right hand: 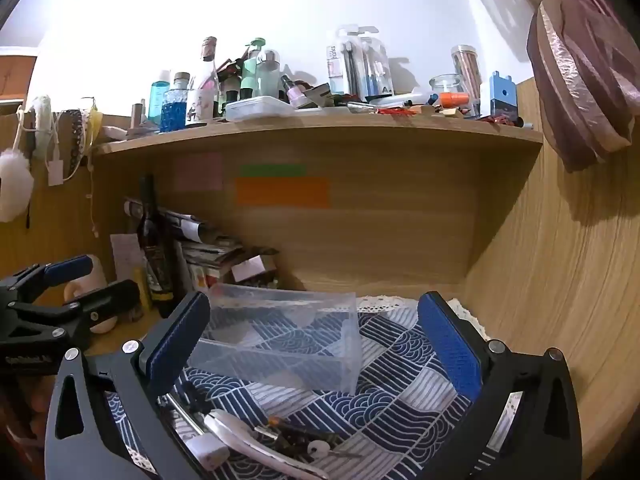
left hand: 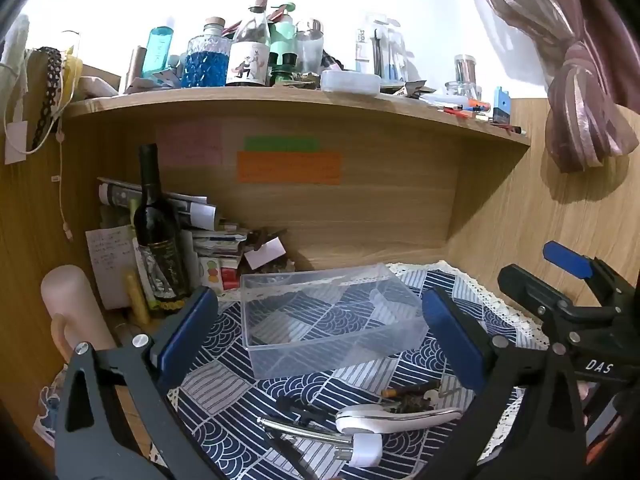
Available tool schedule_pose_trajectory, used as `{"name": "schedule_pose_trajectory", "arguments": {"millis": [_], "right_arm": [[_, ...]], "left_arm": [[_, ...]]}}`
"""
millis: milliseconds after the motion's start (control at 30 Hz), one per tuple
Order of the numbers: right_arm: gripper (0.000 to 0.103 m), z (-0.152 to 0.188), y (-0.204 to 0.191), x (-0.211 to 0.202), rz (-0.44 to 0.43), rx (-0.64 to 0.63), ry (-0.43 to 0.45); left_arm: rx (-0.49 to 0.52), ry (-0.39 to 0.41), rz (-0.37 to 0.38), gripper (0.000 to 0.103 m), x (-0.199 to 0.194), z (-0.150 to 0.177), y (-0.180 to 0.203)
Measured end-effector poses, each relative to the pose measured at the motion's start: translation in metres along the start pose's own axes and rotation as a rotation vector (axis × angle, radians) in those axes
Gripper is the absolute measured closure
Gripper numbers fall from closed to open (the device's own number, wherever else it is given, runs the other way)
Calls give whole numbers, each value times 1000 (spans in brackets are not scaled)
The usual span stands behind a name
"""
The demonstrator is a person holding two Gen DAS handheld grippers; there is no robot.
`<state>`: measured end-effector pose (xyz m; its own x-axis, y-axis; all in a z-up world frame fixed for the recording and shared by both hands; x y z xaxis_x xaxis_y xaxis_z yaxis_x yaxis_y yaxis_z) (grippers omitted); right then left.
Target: Organize rigid objects
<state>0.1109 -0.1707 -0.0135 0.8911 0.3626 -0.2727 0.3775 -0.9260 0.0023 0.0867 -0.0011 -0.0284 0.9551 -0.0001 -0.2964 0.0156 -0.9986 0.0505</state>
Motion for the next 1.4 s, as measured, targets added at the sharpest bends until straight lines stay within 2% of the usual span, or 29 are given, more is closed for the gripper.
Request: {"name": "schedule_pose_trajectory", "arguments": {"millis": [67, 1400], "right_arm": [[0, 0, 0, 0, 2, -2, 4], [0, 1, 0, 2, -12, 26, -9]], "left_arm": [[-22, 29, 21, 0, -2, -2, 0], [-2, 32, 11, 0, -3, -2, 1]]}}
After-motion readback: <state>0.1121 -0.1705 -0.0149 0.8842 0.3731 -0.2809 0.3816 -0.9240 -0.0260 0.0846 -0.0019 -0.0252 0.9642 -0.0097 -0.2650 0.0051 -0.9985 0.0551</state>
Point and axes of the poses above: each gripper's, at about its wrist camera, not at the fingertips, and x roughly the way its jaws point, y to its right, z to its underside, the point moved 9 cm from there along x, roughly the way its jaws point, and after that the axes turned 1 degree about y, right-handed, at the moved point
